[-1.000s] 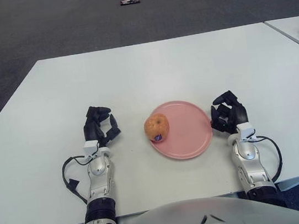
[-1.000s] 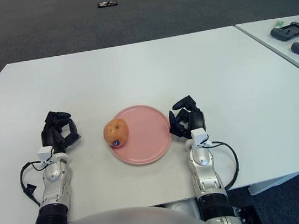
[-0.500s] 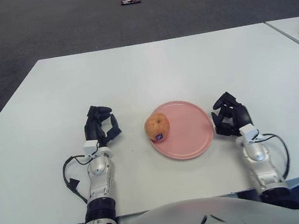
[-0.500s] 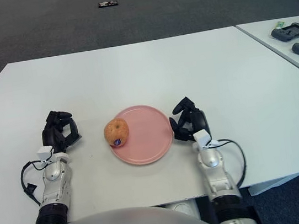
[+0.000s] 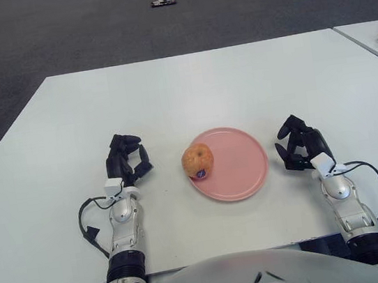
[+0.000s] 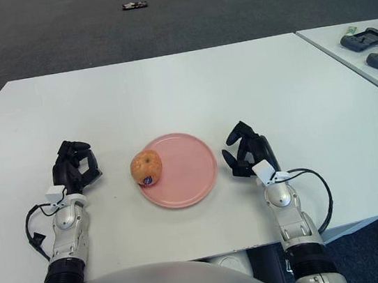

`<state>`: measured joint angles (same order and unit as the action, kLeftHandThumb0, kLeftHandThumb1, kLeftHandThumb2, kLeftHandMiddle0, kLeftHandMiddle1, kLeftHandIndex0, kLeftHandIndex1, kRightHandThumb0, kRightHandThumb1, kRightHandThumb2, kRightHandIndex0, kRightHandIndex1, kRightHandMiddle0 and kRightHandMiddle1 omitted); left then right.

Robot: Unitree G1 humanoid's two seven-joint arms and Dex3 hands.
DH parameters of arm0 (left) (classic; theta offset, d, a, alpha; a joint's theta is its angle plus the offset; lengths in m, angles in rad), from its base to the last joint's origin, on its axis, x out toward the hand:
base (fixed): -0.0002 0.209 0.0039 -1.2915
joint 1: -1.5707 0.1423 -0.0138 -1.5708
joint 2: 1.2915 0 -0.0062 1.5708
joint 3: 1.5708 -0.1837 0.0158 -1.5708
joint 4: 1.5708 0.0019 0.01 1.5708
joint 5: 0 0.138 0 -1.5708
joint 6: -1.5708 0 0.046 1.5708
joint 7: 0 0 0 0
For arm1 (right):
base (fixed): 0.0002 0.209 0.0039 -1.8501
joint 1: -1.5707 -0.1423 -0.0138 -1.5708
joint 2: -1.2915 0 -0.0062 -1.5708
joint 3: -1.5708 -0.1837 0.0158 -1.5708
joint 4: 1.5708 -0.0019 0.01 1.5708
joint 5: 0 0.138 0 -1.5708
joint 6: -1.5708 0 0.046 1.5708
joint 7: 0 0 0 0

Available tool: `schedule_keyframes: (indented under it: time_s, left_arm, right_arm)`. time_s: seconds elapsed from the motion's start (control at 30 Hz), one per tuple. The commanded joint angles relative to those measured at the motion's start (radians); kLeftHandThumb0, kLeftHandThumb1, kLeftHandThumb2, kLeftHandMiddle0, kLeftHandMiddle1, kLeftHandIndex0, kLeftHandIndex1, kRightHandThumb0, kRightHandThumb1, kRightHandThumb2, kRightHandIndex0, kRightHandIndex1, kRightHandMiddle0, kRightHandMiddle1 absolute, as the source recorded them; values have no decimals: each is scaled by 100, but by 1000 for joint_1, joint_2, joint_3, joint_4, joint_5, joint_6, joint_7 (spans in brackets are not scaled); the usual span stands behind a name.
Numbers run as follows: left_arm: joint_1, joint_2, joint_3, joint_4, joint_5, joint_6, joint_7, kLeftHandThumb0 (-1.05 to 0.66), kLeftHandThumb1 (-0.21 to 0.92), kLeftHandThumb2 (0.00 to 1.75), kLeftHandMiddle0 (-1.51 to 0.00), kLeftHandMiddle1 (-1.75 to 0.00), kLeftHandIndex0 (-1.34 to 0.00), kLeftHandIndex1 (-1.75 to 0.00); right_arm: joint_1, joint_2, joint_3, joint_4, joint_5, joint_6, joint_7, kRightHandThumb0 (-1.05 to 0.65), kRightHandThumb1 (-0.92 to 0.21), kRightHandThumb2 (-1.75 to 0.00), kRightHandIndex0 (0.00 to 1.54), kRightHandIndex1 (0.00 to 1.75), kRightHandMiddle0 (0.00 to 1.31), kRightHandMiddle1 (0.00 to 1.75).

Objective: Put the apple into the plate.

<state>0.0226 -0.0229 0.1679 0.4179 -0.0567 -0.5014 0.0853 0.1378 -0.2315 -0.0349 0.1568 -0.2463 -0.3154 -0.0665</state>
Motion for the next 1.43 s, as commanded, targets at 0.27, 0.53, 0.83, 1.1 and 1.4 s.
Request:
schedule_keyframes:
  time_s: [0.27, 0.53, 0.83, 1.1, 1.4]
  left_arm:
    - [39, 4, -2, 33, -3, 17, -18, -45, 39, 123, -88, -175, -55, -175]
    - [42, 9, -4, 25, 6, 34, -13, -45, 39, 124, -88, -175, -55, -175]
    - [40, 10, -4, 23, 1, 36, -18, -45, 40, 123, -87, -175, -54, -175]
    - [41, 14, -5, 15, 13, 57, -9, -45, 41, 122, -86, -175, -54, -175]
    - [42, 16, -4, 7, 22, 68, -5, -45, 41, 121, -84, -175, -53, -175]
  right_arm:
    - [6, 29, -10, 26, 23, 32, -21, -42, -51, -108, 83, 175, 46, 175]
    - [2, 57, -26, 41, 55, 2, -54, -42, -52, -108, 86, 175, 45, 175]
    - [-3, 97, -40, 49, 70, -29, -104, -44, -45, -116, 97, 175, 51, 175]
    - [-7, 131, -53, 52, 104, -27, -113, -45, -42, -120, 95, 175, 53, 175]
    - [-13, 146, -55, 67, 95, -47, -136, -45, -41, -121, 96, 175, 54, 175]
